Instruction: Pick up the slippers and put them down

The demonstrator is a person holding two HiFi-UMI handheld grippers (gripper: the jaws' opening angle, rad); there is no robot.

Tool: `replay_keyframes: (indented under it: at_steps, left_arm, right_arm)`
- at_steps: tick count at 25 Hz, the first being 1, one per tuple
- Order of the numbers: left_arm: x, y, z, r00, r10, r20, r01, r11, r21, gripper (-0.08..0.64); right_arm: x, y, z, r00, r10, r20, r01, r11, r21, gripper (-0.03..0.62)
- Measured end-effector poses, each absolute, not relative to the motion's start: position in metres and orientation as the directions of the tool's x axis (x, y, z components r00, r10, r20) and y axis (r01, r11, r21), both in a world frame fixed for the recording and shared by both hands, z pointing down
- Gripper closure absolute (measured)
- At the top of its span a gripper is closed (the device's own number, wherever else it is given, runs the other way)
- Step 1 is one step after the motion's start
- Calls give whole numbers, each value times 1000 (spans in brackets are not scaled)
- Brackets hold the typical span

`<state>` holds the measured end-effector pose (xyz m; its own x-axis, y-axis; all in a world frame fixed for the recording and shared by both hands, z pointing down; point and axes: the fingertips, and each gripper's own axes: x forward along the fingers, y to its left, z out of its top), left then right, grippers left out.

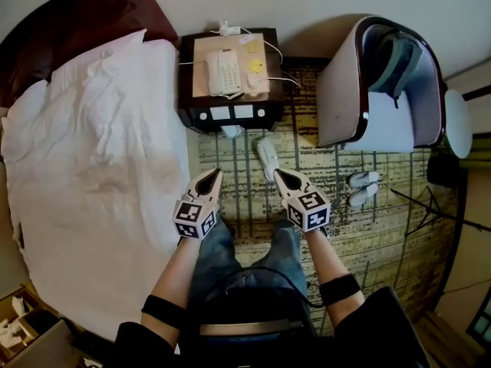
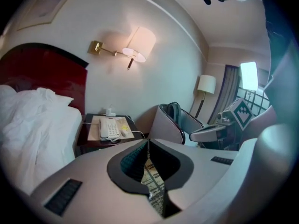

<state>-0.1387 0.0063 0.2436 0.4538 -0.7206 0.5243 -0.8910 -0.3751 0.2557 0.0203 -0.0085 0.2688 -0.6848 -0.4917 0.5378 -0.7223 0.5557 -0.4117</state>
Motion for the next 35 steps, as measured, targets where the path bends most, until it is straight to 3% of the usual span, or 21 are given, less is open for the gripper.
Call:
replay_keyframes:
  at_steps: [14, 23, 31, 35]
  left_arm:
    - [-176, -36, 439, 490, -639, 593, -867, -284, 410, 391]
    - [-198, -73, 616, 445, -669, 595, -858, -127, 498, 341]
    - [-224, -112, 766, 455, -674, 582, -801, -24, 598, 265]
    - [-227, -128, 828, 475, -661, 582, -770, 9, 638, 261]
  right_arm:
    - [-56, -36, 419, -667, -434, 605, -722, 576, -383, 591]
    - [-104, -61, 559, -709, -355, 609, -654, 654, -380, 591]
    - [-123, -93, 693, -701, -368, 610, -660, 659, -360, 591]
    - [-134, -99, 750, -699, -360, 618, -654, 672, -348, 591]
